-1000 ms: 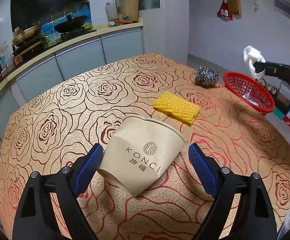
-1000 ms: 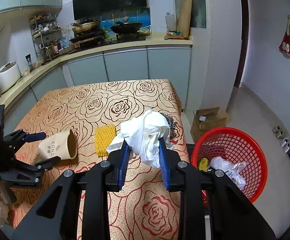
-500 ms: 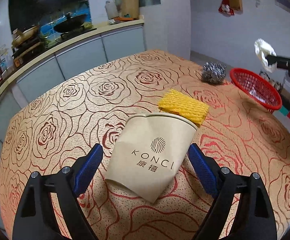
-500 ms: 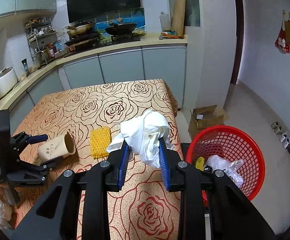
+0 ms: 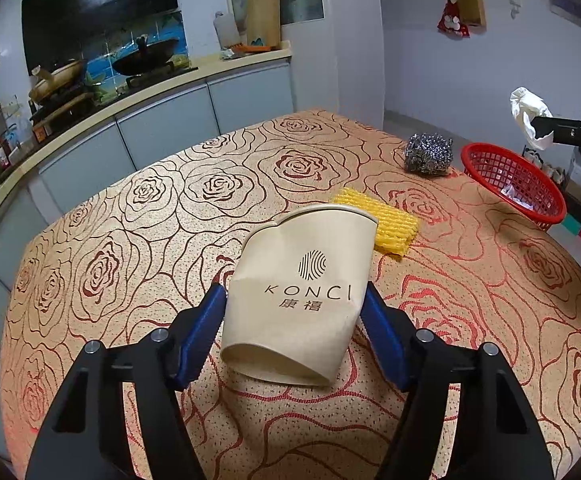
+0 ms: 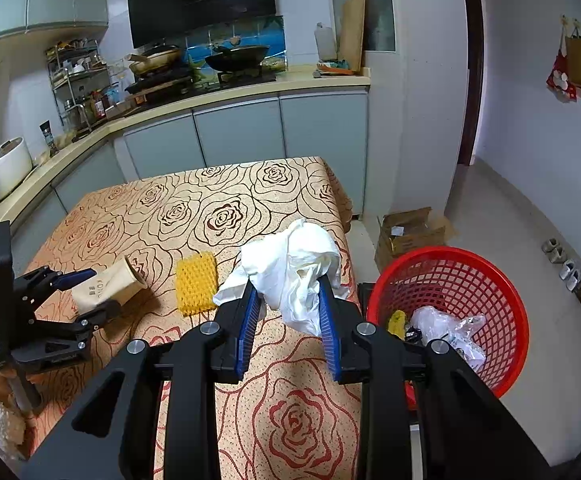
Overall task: Collect trash
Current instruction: 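Lift the paper cup and tissue and carry them over the red wastebasket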
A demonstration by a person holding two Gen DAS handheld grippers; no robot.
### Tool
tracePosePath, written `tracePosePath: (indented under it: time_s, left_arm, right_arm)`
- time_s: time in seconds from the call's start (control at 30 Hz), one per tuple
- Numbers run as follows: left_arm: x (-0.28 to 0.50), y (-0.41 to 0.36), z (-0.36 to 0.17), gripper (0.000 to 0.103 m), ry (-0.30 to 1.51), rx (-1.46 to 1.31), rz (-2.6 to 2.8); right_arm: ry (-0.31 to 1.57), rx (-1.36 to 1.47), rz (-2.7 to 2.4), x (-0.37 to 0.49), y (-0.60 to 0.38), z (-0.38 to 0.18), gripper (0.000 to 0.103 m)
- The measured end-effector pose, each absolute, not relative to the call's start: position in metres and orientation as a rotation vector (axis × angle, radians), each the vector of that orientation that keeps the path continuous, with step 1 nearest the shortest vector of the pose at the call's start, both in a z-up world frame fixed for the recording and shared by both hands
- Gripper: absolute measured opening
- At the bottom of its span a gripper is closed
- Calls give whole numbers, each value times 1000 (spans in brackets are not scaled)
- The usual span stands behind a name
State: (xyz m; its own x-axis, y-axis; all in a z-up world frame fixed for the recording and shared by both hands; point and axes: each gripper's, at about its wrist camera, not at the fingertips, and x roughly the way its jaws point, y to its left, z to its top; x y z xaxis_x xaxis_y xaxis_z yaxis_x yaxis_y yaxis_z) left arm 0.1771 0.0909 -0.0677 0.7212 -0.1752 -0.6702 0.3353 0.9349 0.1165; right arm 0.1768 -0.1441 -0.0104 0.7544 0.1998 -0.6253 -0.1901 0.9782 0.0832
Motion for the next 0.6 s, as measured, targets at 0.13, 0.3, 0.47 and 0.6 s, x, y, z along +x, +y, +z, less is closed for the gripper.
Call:
tracePosePath:
  time_s: [0.13,0.3,0.47,0.6]
  left_arm:
    - [172,89,-58,66,687,238,-289]
    - [168,79,-40,66,649,238,-301]
    - [169,58,-19,66,603,234,-327]
    - [170,36,-4,66,567,228,-366]
  right_arm:
    - [672,23,205,175,-149,-8,28]
    - [658,41,176,170,-163,-5,28]
    - [638,67,130,163,-187,0,28]
    - [619,86,85,158,-210,6,28]
